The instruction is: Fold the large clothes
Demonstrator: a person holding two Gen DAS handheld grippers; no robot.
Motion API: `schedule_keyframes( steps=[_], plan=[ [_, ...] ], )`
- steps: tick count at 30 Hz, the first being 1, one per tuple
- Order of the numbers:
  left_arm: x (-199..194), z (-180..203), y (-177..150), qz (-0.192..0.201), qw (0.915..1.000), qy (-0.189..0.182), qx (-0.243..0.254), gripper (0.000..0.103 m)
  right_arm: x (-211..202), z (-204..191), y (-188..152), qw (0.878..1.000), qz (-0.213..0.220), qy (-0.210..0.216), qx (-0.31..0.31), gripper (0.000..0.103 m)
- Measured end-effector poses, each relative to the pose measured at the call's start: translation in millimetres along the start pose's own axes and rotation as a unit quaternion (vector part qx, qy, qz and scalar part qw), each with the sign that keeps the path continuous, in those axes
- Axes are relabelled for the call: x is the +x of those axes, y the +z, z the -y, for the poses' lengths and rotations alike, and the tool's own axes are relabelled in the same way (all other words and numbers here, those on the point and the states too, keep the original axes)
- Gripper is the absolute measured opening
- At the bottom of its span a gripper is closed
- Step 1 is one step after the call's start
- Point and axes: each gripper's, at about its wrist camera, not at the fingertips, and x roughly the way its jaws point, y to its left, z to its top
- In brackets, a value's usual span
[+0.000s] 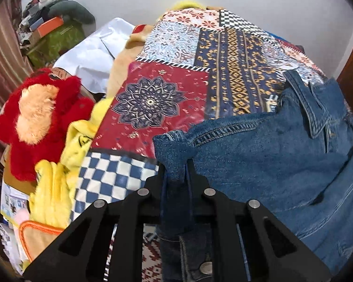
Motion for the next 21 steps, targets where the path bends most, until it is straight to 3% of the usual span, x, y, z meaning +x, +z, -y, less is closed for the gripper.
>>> schedule_keyframes(
  steps=[5,8,13,15,16,17,18,21],
  plan=[
    [25,-2,4,-0.022,0.9996,0.015,0.000,0.014,30,-3,11,0.999,-0.005,-0.029,-0.015,0.015],
    [36,1,1,-0.029,0.9993,0.021,-0.005,0.016,52,-1,0,0.997,-0.025,-0.064,-0.036,0.016],
    [43,1,1,-0.032,0.9992,0.022,-0.012,0.018,71,5,-17,0.994,-0.054,-0.076,-0.055,0.020],
    [44,-1,0,-0.033,0.9992,0.019,-0.013,0.020,70,7,-17,0.993,-0.054,-0.089,-0.051,0.034],
    [44,-1,0,-0.034,0.9992,0.017,-0.013,0.020,70,8,-17,0.991,-0.055,-0.108,-0.050,0.058],
    [43,-2,0,-0.035,0.9992,0.014,-0.014,0.020,70,10,-17,0.987,-0.053,-0.141,-0.048,0.076],
    [42,-2,1,-0.036,0.9992,0.013,-0.014,0.020,70,12,-17,0.986,-0.051,-0.152,-0.050,0.077],
    [38,-1,-1,-0.043,0.9990,0.015,-0.006,0.020,64,19,-21,0.988,-0.061,-0.131,-0.046,0.077]
  ],
)
